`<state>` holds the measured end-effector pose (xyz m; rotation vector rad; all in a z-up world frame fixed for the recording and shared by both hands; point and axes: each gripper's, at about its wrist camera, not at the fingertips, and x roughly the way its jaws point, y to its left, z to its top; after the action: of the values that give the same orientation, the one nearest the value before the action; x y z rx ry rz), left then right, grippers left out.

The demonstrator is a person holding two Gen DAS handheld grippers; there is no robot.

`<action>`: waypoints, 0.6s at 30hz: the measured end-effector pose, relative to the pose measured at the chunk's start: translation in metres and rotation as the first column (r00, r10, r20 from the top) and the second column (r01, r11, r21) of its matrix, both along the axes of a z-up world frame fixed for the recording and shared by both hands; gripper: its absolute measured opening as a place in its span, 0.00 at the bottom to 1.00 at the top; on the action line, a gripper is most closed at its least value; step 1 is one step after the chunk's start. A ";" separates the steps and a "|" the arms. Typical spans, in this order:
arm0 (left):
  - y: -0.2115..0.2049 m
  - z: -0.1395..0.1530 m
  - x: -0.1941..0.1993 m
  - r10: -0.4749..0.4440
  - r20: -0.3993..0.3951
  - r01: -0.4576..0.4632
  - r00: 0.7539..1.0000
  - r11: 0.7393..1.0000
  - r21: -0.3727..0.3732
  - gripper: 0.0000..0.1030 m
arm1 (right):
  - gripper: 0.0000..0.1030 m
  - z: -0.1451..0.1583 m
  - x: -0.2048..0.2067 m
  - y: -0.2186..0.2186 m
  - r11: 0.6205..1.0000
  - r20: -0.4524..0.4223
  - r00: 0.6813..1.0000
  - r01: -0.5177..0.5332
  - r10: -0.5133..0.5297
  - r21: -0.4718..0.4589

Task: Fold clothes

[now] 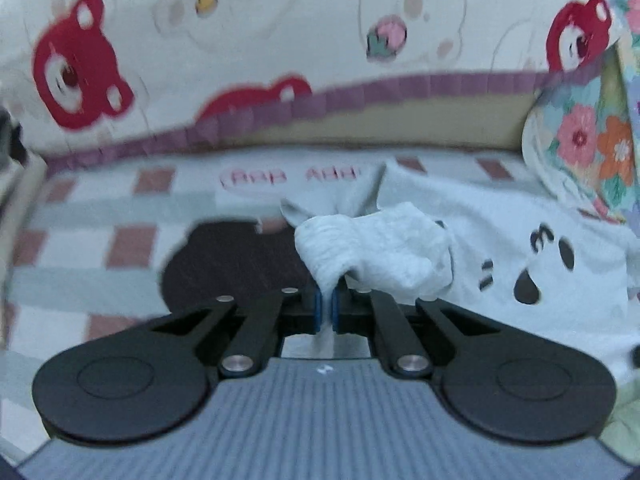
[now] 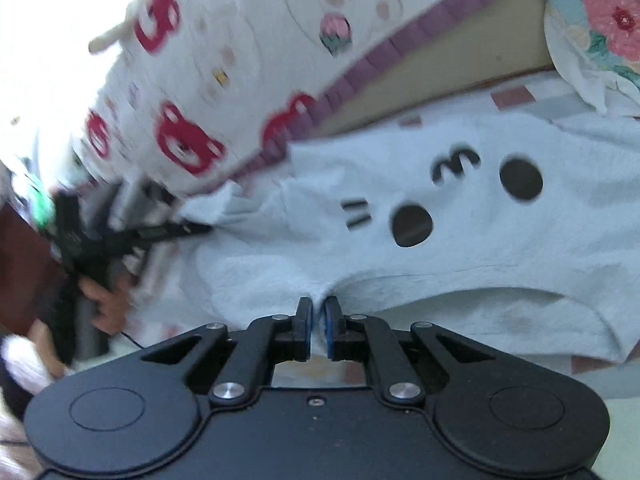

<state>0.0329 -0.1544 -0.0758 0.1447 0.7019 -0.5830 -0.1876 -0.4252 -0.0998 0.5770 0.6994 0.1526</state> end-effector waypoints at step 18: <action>0.144 -0.046 -0.032 0.186 -0.173 -0.131 0.967 0.948 0.289 0.05 | 0.09 -0.020 0.020 0.081 0.857 -0.060 0.946 -0.259 0.317 0.446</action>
<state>0.0004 -0.0106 -0.1217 0.2891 0.9796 -0.3441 -0.1675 -0.3443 -0.1202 0.9130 0.8882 0.5681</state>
